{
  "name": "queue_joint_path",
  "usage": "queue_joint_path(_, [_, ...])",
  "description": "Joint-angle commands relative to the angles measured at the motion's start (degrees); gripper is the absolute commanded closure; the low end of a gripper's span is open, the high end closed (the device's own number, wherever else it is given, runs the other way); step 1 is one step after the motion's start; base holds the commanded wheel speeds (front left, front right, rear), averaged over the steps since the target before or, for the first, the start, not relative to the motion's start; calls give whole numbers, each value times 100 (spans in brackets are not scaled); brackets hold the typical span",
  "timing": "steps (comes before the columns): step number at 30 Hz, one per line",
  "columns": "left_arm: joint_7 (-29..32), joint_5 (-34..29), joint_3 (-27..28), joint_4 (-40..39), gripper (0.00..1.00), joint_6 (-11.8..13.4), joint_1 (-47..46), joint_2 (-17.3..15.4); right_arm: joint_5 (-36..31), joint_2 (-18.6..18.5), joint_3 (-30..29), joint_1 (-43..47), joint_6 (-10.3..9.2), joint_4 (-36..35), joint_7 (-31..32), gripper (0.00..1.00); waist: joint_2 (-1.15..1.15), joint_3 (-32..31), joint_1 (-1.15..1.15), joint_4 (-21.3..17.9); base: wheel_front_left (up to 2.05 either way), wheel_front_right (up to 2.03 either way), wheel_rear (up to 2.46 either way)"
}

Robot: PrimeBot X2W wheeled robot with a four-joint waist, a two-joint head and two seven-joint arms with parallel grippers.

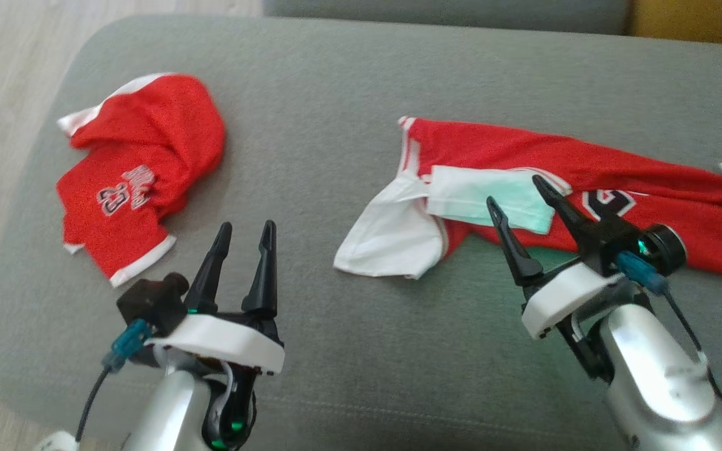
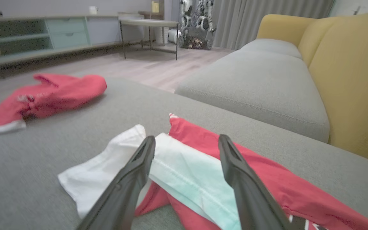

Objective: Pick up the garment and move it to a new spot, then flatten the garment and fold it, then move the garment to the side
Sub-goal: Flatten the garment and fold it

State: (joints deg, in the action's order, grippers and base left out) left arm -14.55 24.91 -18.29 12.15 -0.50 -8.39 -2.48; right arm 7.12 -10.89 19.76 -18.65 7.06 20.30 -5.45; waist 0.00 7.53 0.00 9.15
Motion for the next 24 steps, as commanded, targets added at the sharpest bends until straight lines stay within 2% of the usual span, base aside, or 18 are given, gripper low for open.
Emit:
queue_joint_path(1, [-45, 49, 145, -162, 0, -11, -322, -40, -78, -112, 159, -260, 43, 46, 33, 0, 0, 220, 0, 270, 0, 0, 0])
queue_joint_path(10, [-45, 151, 131, -118, 0, 1, -430, -40, -51, -245, 325, -691, 43, 1073, -93, 0, 0, 412, 0, 647, 0, 0, 0])
queue_joint_path(19, [-45, 189, 139, -136, 0, 20, -501, -40, 37, -231, 408, -976, 43, 1763, -240, 0, 0, 531, 0, 764, 0, 0, 0])
queue_joint_path(20, [-45, 187, 137, -136, 0, 22, -507, -40, 61, -221, 403, -1008, 43, 1825, -249, 60, 0, 538, 0, 765, 0, 0, 0])
queue_joint_path(21, [-45, 175, 134, -132, 0, 24, -513, -40, 95, -206, 382, -1037, 43, 1869, -286, 100, 0, 541, 0, 763, 0, 0, 0])
queue_joint_path(24, [-45, 152, 156, -119, 0, 34, -509, -40, 212, -160, 315, -1105, 43, 1957, -388, 100, 0, 511, 0, 723, 0, 0, 0])
